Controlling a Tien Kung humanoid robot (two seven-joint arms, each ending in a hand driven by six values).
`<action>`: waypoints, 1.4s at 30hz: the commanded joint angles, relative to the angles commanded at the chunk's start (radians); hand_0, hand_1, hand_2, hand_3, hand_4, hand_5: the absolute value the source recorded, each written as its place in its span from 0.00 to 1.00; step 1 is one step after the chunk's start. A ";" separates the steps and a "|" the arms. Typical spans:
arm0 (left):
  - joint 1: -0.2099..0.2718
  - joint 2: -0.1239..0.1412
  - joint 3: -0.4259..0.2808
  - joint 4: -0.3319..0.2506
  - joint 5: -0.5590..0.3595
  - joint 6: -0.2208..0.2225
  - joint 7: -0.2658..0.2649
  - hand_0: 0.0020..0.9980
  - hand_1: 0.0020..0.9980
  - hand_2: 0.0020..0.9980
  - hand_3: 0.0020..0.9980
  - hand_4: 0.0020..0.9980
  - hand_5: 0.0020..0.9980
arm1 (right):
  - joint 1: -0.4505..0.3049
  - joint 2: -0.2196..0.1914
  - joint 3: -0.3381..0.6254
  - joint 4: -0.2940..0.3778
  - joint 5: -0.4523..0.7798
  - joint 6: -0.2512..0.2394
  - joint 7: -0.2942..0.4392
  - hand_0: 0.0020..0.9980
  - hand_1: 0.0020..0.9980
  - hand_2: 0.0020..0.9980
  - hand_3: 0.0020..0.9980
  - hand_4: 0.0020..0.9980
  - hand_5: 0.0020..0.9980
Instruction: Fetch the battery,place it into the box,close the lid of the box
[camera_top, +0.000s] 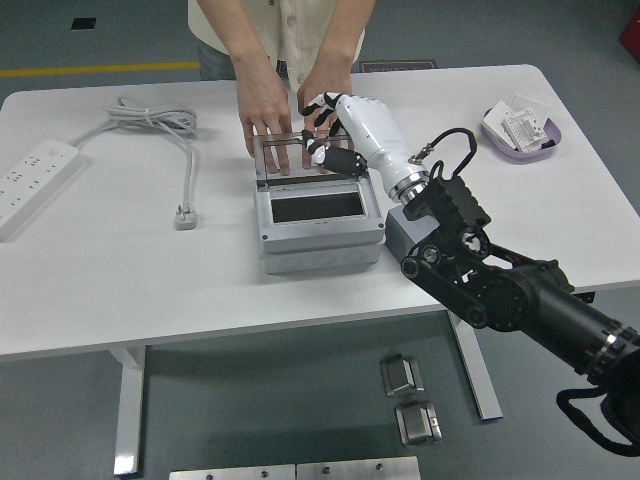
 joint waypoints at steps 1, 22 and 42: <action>-0.001 0.001 -0.001 0.000 0.002 0.000 0.001 0.72 0.80 0.83 0.94 0.95 0.73 | 0.012 -0.007 0.006 -0.015 0.007 0.004 0.004 0.46 0.41 0.54 0.61 0.58 0.36; -0.023 0.013 -0.013 0.000 0.026 -0.025 0.014 0.72 0.80 0.83 0.93 0.96 0.74 | 0.106 0.003 0.016 -0.284 0.175 0.077 0.074 0.63 0.50 0.57 0.63 0.97 0.85; -0.023 0.012 -0.010 0.000 0.026 -0.024 0.019 0.72 0.80 0.83 0.94 0.96 0.76 | 0.087 0.057 -0.062 -0.279 0.201 0.065 0.081 0.72 0.53 0.58 0.62 1.00 1.00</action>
